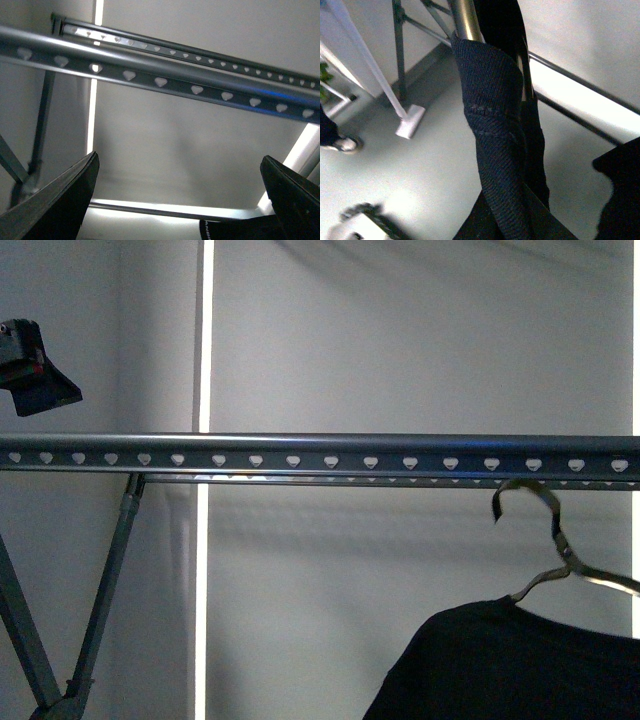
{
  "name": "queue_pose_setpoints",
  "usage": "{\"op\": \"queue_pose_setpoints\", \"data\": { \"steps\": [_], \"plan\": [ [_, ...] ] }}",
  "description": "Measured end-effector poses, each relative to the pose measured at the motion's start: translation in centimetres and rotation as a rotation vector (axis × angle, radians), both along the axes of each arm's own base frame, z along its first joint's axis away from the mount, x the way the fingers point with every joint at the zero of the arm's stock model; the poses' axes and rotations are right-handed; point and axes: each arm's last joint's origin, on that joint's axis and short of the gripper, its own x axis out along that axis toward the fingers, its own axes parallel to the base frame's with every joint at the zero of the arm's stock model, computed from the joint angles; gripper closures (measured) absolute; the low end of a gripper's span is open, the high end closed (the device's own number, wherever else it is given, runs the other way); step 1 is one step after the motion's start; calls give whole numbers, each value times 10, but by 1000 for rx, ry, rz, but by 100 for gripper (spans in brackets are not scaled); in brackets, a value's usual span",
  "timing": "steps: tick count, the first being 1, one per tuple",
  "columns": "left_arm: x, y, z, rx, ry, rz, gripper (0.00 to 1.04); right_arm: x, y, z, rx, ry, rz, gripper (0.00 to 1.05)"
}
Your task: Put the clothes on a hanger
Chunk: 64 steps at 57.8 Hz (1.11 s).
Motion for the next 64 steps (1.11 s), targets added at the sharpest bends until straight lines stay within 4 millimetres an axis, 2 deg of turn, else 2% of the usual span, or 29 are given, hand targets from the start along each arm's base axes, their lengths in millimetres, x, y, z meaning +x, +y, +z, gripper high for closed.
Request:
{"op": "queue_pose_setpoints", "data": {
  "steps": [4, 13, 17, 19, 20, 24, 27, 31, 44, 52, 64],
  "plan": [
    [-3, -1, 0, -60, -1, -37, 7, 0, -4, 9, 84, 33, -46, 101],
    [-21, -14, 3, -72, -43, -127, 7, 11, -10, 41, 256, 57, -134, 101],
    [-44, -23, 4, 14, 55, 40, 20, 21, -10, 58, 328, 57, -194, 101],
    [-61, -29, -7, 72, 108, 98, 28, 27, -9, 62, 360, 65, -212, 101],
    [-63, -30, -9, 78, 111, 104, 29, 29, -9, 63, 367, 68, -218, 101],
    [-96, -37, -37, 148, 131, 120, 46, 42, -4, 69, 426, 86, -255, 101],
    [-109, -38, -51, 168, 133, 117, 54, 49, -2, 73, 460, 97, -277, 101],
    [-122, -38, -71, 184, 135, 119, 66, 58, 2, 76, 492, 104, -295, 101],
    [-146, -38, -117, 201, 159, 122, 102, 85, 6, 89, 602, 122, -363, 102],
    [-163, -38, -142, 204, 158, 122, 101, 104, 1, 98, 679, 135, -445, 102],
    [-177, -38, -163, 205, 163, 121, 101, 121, -9, 97, 750, 163, -510, 102]
  ]
}}
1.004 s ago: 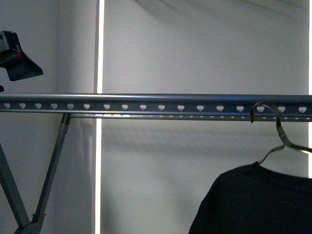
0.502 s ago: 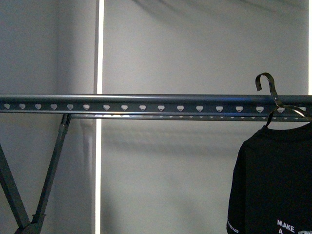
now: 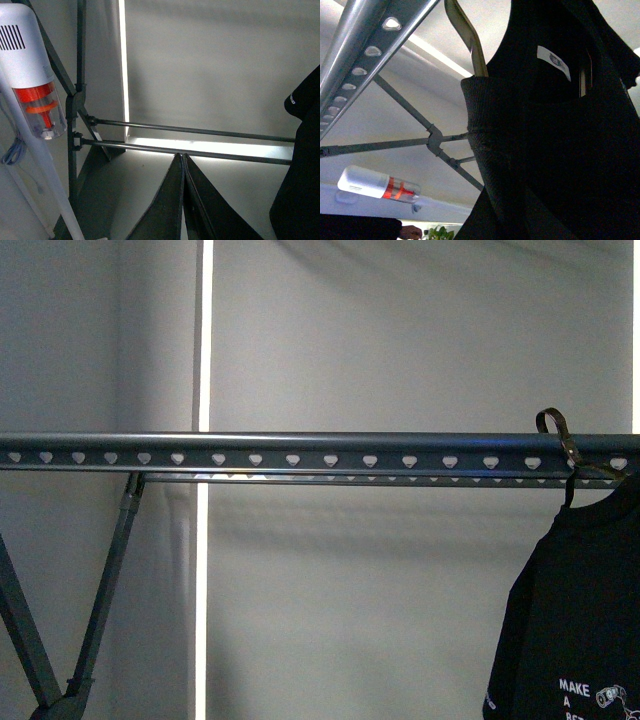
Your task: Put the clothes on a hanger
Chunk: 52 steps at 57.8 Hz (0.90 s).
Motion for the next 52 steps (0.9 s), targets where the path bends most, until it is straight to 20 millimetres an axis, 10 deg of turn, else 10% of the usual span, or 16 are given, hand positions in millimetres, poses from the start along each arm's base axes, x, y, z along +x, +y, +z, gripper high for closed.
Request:
{"op": "queue_pose_setpoints", "data": {
  "steps": [34, 52],
  "plan": [
    [-28, 0, -29, 0, -8, 0, 101, 3, -15, -54, 20, 53, -65, 101],
    [-36, 0, -35, 3, -31, 0, 101, -49, 9, -59, -297, -189, -199, 50]
  ]
}}
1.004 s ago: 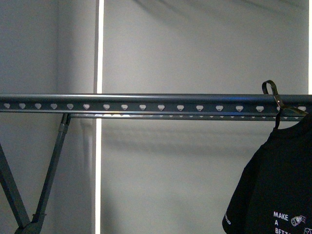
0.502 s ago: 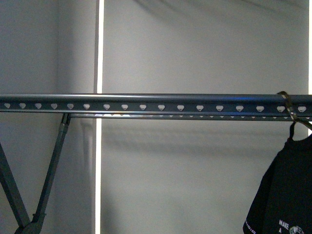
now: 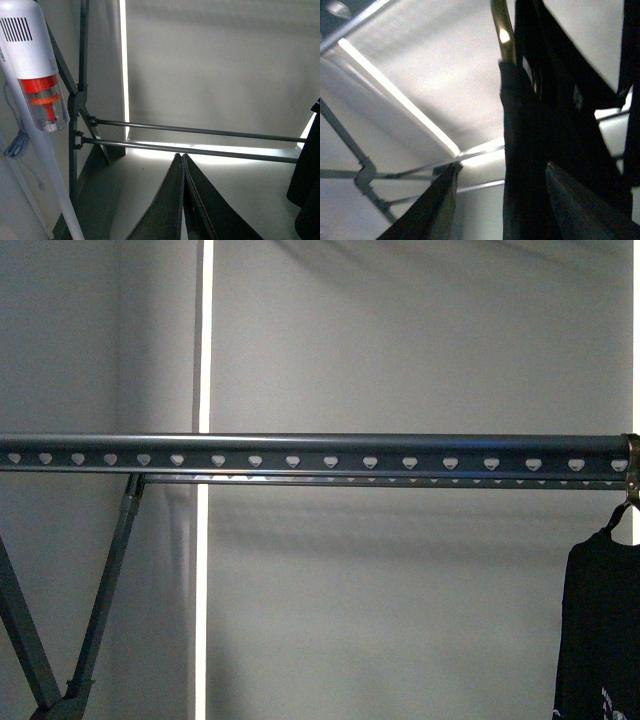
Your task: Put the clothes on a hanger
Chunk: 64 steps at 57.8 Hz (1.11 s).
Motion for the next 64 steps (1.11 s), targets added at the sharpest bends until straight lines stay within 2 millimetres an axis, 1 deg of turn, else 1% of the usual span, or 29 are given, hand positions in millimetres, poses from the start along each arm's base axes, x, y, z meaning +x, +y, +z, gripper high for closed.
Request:
{"op": "queue_pose_setpoints", "data": {
  "steps": [2, 5, 8, 9, 11, 12, 13, 14, 15, 18, 20, 21, 23, 25, 26, 28, 29, 33, 36, 39, 41, 50, 64],
  "plan": [
    [-1, 0, 0, 0, -3, 0, 101, -22, 7, 8, -85, -99, -28, 41],
    [-2, 0, 0, 0, -1, 1, 101, -43, 14, 13, -136, -181, -27, 34],
    [-3, 0, 0, 0, -2, 0, 101, -76, 25, 19, -207, -297, -28, 23],
    [-4, 0, 0, 0, -2, 0, 101, -93, 31, 18, -242, -343, -20, 18],
    [-5, 0, 0, 0, -2, 0, 101, -116, 39, 13, -271, -385, 5, 11],
    [-5, 0, 0, 0, -1, 0, 101, -133, 44, 7, -275, -406, 31, 6],
    [-5, 0, 0, 0, -1, 0, 101, -143, 48, 2, -271, -410, 54, 5],
    [-6, 0, 0, 0, -1, 1, 101, -158, 54, -6, -275, -399, 65, 7],
    [-6, 0, 0, 0, -1, 1, 101, -167, 58, -12, -285, -374, 55, 9],
    [-7, 0, 0, 0, -2, 0, 101, -200, 74, -38, -350, -229, -40, 23],
    [-9, 0, -1, 0, 1, 1, 101, -216, 81, -53, -374, -172, -51, 30],
    [-12, 0, -3, 0, 23, 0, 101, -226, 85, -63, -392, -149, -48, 36],
    [-16, 0, -5, 0, 30, 1, 101, -237, 90, -70, -421, -164, -38, 44],
    [-18, 0, -4, 1, 10, 0, 101, -241, 94, -73, -443, -180, -71, 52],
    [-19, 0, -3, 1, 5, 0, 101, -242, 97, -74, -450, -190, -81, 57],
    [-19, 0, -3, 1, 6, 2, 101, -243, 100, -77, -452, -201, -62, 64],
    [-19, 0, -4, 1, 7, 1, 101, -243, 102, -80, -456, -201, -44, 69],
    [-19, 0, -4, 1, 7, 0, 101, -242, 103, -87, -460, -194, -32, 80],
    [-19, 0, -4, 1, 7, 1, 101, -242, 103, -94, -462, -186, -35, 91],
    [-19, 0, -4, 1, 6, 1, 101, -242, 103, -97, -466, -194, -37, 104],
    [-19, 0, -4, 1, 6, 1, 101, -242, 103, -100, -466, -196, -37, 102],
    [-19, 0, -4, 1, 6, 1, 101, -242, 103, -111, -467, -192, -35, 102],
    [-19, 0, -4, 1, 6, 1, 101, -242, 103, -120, -467, -193, -36, 102]
  ]
}}
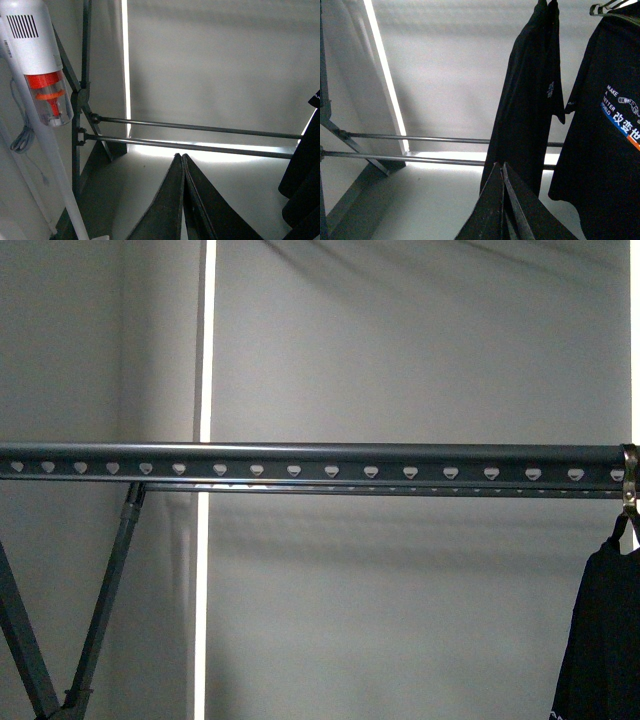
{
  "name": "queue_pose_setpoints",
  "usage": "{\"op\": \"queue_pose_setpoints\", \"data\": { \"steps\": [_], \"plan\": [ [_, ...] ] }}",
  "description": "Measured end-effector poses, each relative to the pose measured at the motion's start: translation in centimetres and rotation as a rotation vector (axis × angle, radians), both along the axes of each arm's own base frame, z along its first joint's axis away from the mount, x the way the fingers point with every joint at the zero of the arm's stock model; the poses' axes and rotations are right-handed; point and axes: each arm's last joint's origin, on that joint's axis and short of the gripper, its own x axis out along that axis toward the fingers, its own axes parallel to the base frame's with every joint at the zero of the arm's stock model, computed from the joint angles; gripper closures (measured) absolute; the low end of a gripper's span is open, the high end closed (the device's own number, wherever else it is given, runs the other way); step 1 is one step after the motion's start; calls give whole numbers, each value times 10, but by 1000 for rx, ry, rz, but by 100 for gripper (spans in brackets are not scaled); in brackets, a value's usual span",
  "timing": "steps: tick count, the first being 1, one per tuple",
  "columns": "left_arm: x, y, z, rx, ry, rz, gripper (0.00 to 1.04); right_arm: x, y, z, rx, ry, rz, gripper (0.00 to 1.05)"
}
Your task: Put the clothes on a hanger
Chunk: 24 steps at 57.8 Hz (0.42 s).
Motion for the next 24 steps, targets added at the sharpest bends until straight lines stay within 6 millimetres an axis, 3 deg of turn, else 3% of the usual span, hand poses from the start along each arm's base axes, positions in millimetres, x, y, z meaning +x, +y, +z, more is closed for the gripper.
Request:
{"op": "queue_pose_setpoints", "data": {
  "steps": [7, 19, 24],
  "plan": [
    [0, 0, 0, 0, 0, 0, 101, 0, 0, -12, 0, -2, 0, 102],
    [0, 0, 0, 0, 0, 0, 101, 0, 0, -12, 0, -2, 0, 102],
    [0, 0, 0, 0, -1, 0, 100, 0, 0, -12, -1, -2, 0, 85]
  ]
}}
